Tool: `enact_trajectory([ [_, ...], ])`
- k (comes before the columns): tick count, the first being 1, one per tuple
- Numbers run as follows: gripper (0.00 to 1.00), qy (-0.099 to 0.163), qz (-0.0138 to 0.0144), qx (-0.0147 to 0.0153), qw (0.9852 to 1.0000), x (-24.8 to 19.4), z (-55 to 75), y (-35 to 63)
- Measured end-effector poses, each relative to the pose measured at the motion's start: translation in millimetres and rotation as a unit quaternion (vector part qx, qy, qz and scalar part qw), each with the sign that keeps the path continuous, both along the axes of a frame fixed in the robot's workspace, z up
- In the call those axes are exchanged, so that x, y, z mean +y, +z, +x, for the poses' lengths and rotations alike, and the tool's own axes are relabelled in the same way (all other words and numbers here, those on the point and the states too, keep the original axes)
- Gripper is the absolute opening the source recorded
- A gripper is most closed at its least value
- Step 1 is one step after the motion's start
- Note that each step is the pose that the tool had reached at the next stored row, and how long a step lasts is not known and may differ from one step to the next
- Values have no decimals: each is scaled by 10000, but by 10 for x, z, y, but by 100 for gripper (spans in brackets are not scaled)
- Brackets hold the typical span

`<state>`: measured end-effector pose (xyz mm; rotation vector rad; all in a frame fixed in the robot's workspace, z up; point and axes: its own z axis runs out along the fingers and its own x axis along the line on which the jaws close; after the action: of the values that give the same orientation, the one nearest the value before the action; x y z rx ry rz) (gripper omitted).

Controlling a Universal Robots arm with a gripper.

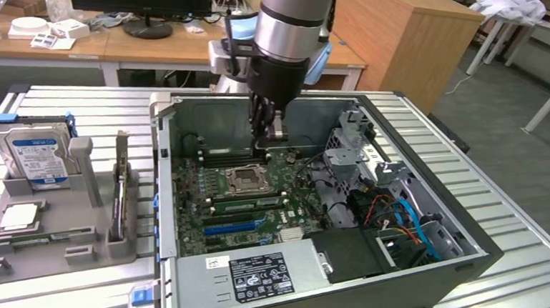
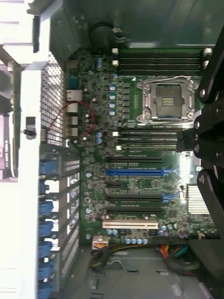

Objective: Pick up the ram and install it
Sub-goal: 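Press down the ram until it locks into place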

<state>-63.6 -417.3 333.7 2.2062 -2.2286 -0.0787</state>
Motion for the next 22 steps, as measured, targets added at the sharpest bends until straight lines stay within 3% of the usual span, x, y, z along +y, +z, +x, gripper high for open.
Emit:
enact_trajectory([
  [7,11,0,0,8,10000,0,209,0],
  [22,11,0,0,8,10000,0,218,0],
])
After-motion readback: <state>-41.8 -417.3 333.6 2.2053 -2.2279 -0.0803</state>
